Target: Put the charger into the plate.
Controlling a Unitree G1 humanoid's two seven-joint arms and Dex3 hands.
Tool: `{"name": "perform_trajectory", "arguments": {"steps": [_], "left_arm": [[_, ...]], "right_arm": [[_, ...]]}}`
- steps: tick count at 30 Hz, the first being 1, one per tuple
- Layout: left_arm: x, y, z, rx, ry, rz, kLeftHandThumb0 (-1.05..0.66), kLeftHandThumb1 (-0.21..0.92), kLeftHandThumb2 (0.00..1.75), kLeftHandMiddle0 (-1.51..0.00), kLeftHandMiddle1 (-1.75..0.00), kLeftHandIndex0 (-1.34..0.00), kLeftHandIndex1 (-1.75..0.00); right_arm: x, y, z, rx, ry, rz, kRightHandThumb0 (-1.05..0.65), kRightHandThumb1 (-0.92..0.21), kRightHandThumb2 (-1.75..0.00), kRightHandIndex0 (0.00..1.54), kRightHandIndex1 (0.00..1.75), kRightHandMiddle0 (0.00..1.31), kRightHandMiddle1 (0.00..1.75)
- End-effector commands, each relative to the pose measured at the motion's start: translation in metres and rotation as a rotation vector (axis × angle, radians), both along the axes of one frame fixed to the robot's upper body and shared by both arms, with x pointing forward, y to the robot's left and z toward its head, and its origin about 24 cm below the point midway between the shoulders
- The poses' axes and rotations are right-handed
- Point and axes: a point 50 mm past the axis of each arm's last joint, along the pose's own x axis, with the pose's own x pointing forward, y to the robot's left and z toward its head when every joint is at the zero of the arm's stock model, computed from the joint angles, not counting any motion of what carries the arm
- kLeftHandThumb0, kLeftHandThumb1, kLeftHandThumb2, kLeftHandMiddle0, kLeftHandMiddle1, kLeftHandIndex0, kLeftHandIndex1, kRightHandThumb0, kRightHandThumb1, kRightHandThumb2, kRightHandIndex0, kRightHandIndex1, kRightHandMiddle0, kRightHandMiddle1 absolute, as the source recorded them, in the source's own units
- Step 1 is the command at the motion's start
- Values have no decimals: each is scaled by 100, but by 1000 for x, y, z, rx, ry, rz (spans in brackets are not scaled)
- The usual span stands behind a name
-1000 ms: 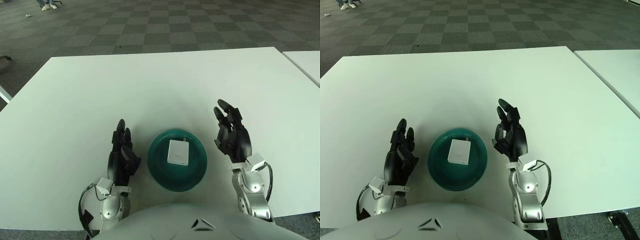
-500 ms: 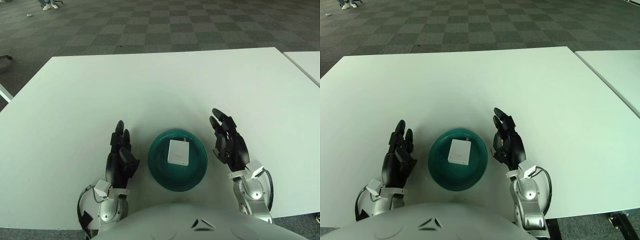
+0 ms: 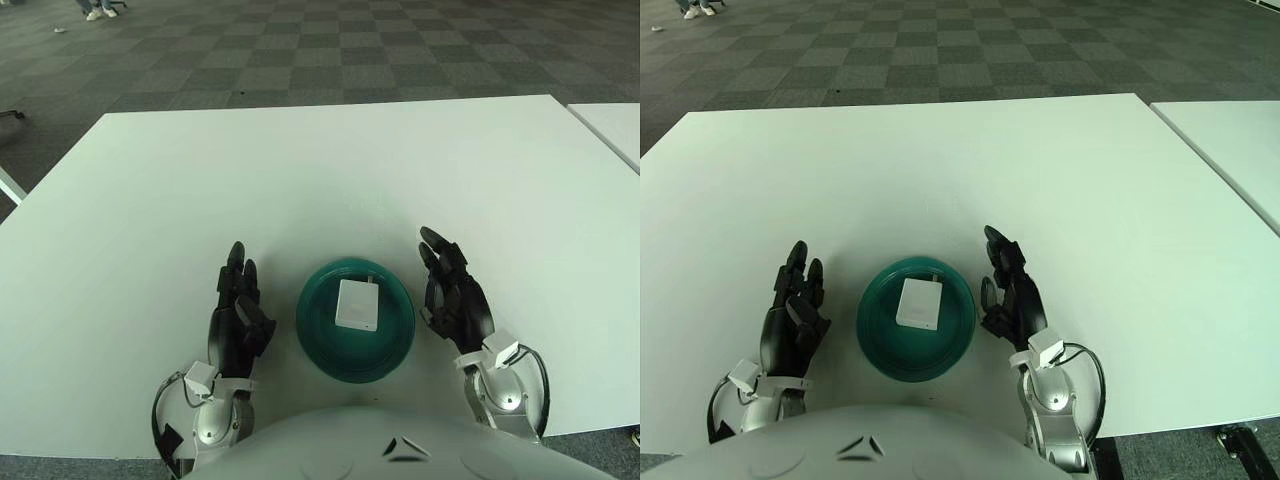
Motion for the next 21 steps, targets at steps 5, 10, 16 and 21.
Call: {"name": "perform_trajectory", "arguments": {"steps": [5,10,16,21], "left_arm": [[-2,3,-3,1,23,-9,-105,92,107,0,0,0,-22],[-2,4,-3,1,23,-9,-105,92,107,0,0,0,-22],[-2,4,-3,1,23,-9,-105,92,107,0,0,0,-22],[-2,6,-2,1,23,-9,-105,92,107,0,0,0,-22]], "right_arm": [[0,-3,-5,-15,-3,4,-88,-92,-79,14,1,0,39],[0,-5,-9,-36,6,-2,-87,-92,-79,14,1,0,37],[1,-7,-14,-43,13,-16,-85,-92,-79,14,1,0,37],[2,-7,-19,-58,9,-26,-84,-92,-79,14,1,0,35]]}}
